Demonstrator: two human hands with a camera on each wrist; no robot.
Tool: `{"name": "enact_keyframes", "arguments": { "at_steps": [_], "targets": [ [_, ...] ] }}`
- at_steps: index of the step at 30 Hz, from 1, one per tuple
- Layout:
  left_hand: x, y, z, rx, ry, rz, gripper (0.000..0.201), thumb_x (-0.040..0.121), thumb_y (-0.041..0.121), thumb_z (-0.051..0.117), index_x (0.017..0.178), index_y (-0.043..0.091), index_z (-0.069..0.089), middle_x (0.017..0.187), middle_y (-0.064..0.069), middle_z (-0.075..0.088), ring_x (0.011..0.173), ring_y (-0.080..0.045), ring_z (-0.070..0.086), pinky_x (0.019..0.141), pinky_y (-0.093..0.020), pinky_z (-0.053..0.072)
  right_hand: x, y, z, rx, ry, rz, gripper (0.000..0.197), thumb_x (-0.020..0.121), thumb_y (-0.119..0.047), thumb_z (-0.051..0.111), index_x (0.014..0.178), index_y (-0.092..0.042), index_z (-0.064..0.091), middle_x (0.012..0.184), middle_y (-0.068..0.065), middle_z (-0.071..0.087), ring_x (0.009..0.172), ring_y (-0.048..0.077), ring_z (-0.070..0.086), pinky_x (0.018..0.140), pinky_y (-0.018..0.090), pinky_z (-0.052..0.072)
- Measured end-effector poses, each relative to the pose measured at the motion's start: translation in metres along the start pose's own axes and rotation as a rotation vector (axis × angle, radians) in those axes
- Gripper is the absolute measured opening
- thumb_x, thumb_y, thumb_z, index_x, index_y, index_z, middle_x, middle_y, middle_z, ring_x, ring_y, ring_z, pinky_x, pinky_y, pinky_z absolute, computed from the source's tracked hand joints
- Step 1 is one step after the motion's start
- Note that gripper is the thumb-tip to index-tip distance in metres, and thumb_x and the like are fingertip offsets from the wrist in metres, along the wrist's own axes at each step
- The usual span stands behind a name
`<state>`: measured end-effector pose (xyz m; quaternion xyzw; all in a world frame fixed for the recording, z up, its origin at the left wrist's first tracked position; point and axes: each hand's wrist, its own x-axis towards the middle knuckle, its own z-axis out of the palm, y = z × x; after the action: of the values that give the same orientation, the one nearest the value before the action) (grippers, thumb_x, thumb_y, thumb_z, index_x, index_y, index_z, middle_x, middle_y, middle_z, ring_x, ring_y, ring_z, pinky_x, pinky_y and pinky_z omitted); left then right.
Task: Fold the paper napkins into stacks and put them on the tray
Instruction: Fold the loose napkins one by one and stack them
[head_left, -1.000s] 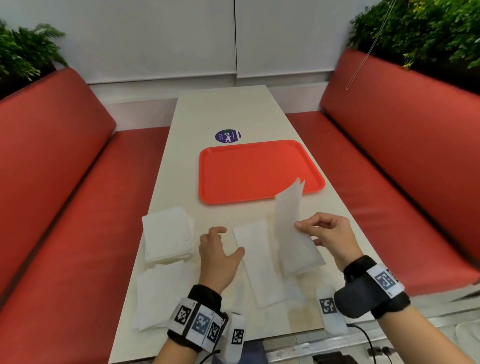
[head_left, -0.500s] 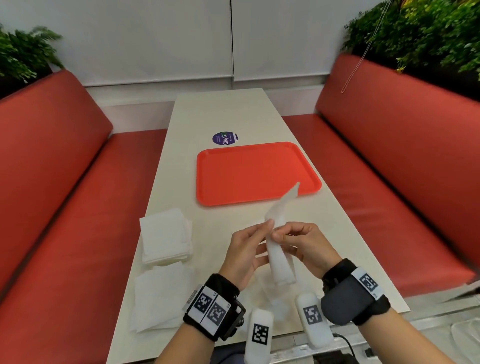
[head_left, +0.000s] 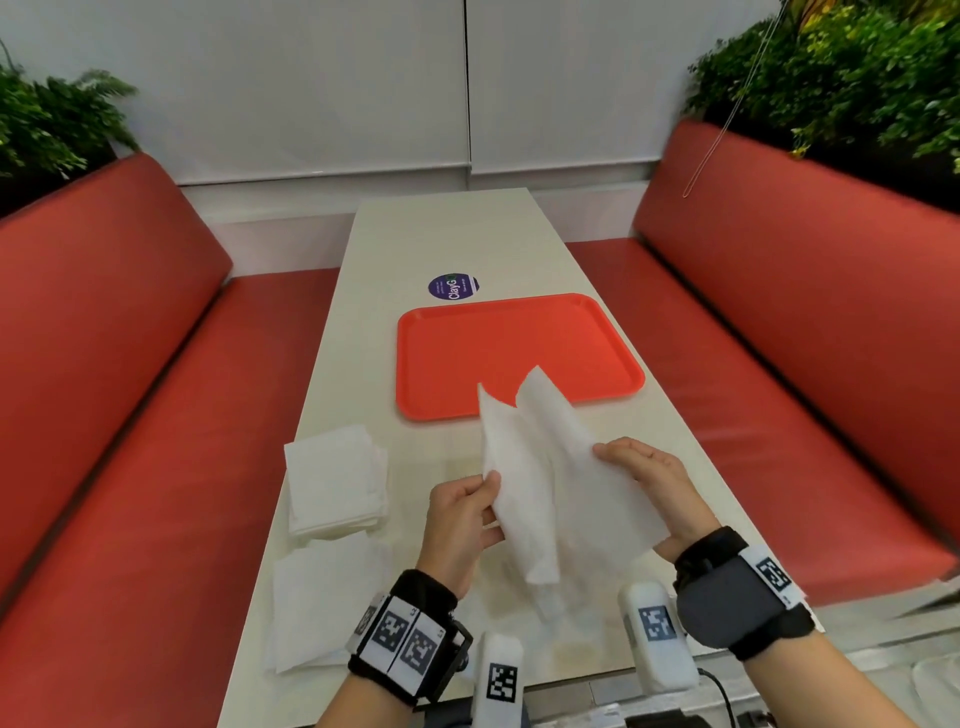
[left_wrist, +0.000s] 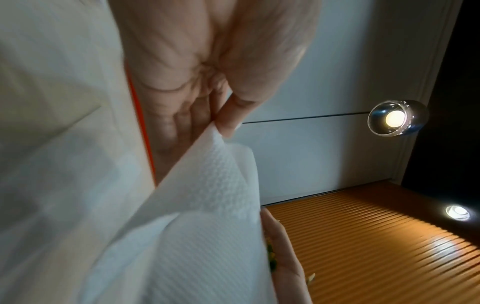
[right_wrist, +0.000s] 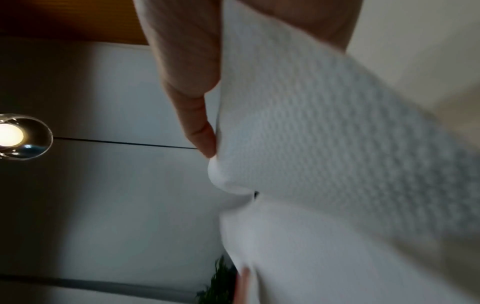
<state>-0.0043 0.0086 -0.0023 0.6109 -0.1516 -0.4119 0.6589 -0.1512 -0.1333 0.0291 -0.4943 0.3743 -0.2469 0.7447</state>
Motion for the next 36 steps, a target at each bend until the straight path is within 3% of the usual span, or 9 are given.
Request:
{"name": "enact_keyframes", "arguments": {
  "at_steps": [3,6,9,11,13,18,23,27,36],
  "targets": [
    [0.009,-0.006,-0.019,0.369,0.114,0.116,0.040,0.094,0.025,0.057,0.070,-0.007,0.060,0.064,-0.011,0.056,0.063,-0.022,0.056,0.063,-0.035,0.053,-0.001,-0.010,-0.013,-0.016,0.035,-0.049,0.014,0.082,-0.021,0.070,0.082,-0.009,0.062,0.078,0.007,0.060,0.069,0.024,0.057,0.062,0.029,0.043],
    [0.012,-0.007,-0.028,0.659,0.134,0.124,0.039,0.094,0.016,0.053,0.060,0.011,0.037,0.058,0.000,0.033,0.057,-0.016,0.033,0.056,-0.026,0.025,-0.002,-0.022,-0.016,-0.014,0.025,-0.069,0.016,0.078,-0.029,0.067,0.077,-0.015,0.059,0.077,0.005,0.054,0.069,0.023,0.051,0.062,0.031,0.038],
    [0.011,-0.011,-0.035,0.653,0.152,-0.007,0.011,0.096,0.012,0.048,0.094,0.012,0.059,0.085,-0.002,0.059,0.079,-0.019,0.054,0.072,-0.028,0.039,-0.002,-0.026,-0.011,-0.038,0.005,-0.076,0.020,0.085,-0.026,0.063,0.069,-0.018,0.053,0.072,0.003,0.049,0.063,0.020,0.048,0.059,0.031,0.036],
    [0.009,-0.017,-0.035,0.737,0.166,-0.026,0.034,0.099,0.015,0.045,0.133,0.011,0.045,0.119,-0.010,0.054,0.110,-0.024,0.053,0.093,-0.030,0.040,-0.001,-0.026,-0.006,-0.051,-0.009,-0.082,0.021,0.081,-0.030,0.064,0.067,-0.020,0.050,0.071,0.002,0.046,0.062,0.019,0.046,0.058,0.030,0.033],
    [0.005,-0.012,-0.030,0.815,0.237,0.102,0.043,0.101,0.028,0.045,0.141,0.013,0.041,0.135,-0.009,0.046,0.127,-0.024,0.043,0.107,-0.034,0.035,0.000,-0.024,0.002,-0.060,-0.019,-0.092,0.022,0.082,-0.028,0.062,0.066,-0.021,0.048,0.070,0.001,0.043,0.060,0.018,0.043,0.056,0.029,0.031],
    [-0.015,0.016,-0.003,0.344,0.069,0.179,0.066,0.088,0.066,0.037,0.093,0.013,0.076,0.101,0.001,0.073,0.099,-0.013,0.065,0.089,-0.033,0.049,0.002,-0.016,0.030,-0.034,-0.099,-0.092,0.028,0.092,-0.017,0.056,0.064,-0.021,0.050,0.066,-0.003,0.048,0.060,0.017,0.046,0.055,0.028,0.033],
    [-0.017,0.016,-0.014,0.079,0.115,0.273,0.065,0.077,0.044,0.079,0.084,-0.017,0.058,0.080,-0.016,0.063,0.075,-0.024,0.058,0.070,-0.039,0.045,0.003,-0.004,0.048,-0.130,-0.197,-0.103,0.005,0.089,-0.009,0.065,0.088,-0.012,0.062,0.062,-0.001,0.056,0.051,0.011,0.048,0.048,0.021,0.037],
    [-0.027,0.023,-0.035,0.140,0.084,0.279,0.015,0.087,0.010,0.070,0.090,-0.005,0.073,0.092,-0.020,0.075,0.081,-0.023,0.070,0.074,-0.036,0.055,0.007,0.003,0.053,-0.247,-0.242,-0.137,0.021,0.084,-0.010,0.073,0.101,-0.001,0.065,0.057,0.006,0.054,0.048,0.010,0.050,0.053,0.015,0.043],
    [-0.046,0.039,-0.074,0.010,0.081,0.310,0.021,0.095,0.001,0.053,0.108,0.005,0.069,0.088,-0.018,0.071,0.075,-0.023,0.065,0.064,-0.026,0.054,0.006,0.009,0.082,-0.203,-0.467,-0.261,0.015,0.092,0.011,0.053,0.095,0.009,0.068,0.051,-0.008,0.058,0.042,0.004,0.042,0.046,0.011,0.034]
  ]
}}
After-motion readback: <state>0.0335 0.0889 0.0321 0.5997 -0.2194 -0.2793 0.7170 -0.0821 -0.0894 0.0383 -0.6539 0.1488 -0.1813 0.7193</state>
